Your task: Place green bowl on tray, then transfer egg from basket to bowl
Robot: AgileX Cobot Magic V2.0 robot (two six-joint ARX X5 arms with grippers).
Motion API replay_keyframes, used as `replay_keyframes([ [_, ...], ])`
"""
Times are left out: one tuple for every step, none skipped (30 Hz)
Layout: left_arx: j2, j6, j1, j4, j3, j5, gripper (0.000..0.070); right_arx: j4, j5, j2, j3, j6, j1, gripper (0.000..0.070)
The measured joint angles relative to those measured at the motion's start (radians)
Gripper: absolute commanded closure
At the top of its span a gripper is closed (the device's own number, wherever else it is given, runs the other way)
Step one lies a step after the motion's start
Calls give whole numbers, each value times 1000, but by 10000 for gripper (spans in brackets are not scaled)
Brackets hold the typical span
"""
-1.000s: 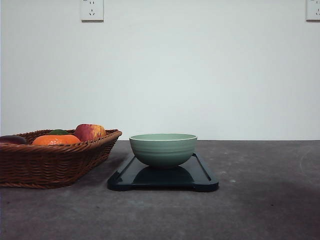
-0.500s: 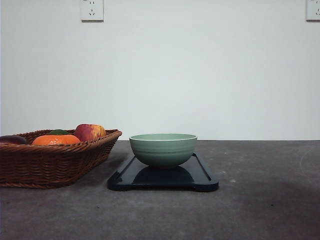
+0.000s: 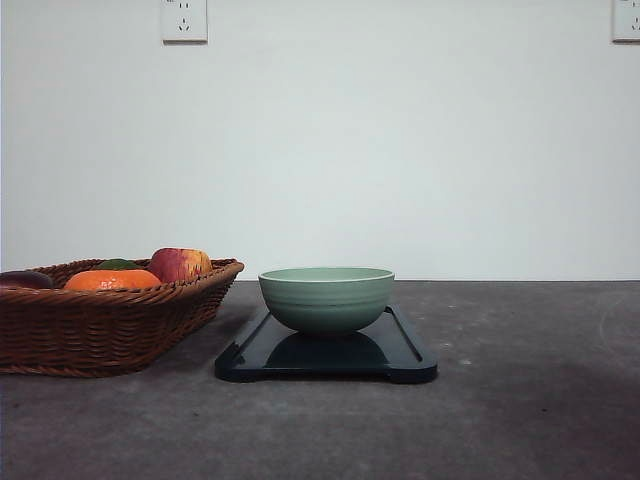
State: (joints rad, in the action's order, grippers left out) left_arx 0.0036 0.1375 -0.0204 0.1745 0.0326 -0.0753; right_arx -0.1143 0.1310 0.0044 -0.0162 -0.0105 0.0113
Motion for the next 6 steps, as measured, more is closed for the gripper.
replay_keyframes([
  [0,0,0,0,0,0,700,0,0,0,0,0,0,693],
  [0,0,0,0,0,0,700,0,0,0,0,0,0,693],
  [0,0,0,0,0,0,700,0,0,0,0,0,0,693],
  [0,0,0,0,0,0,700,0,0,0,0,0,0,693],
  [0,0,0,0,0,0,700,0,0,0,0,0,0,693],
  [0,0,0,0,0,0,700,0,0,0,0,0,0,693],
])
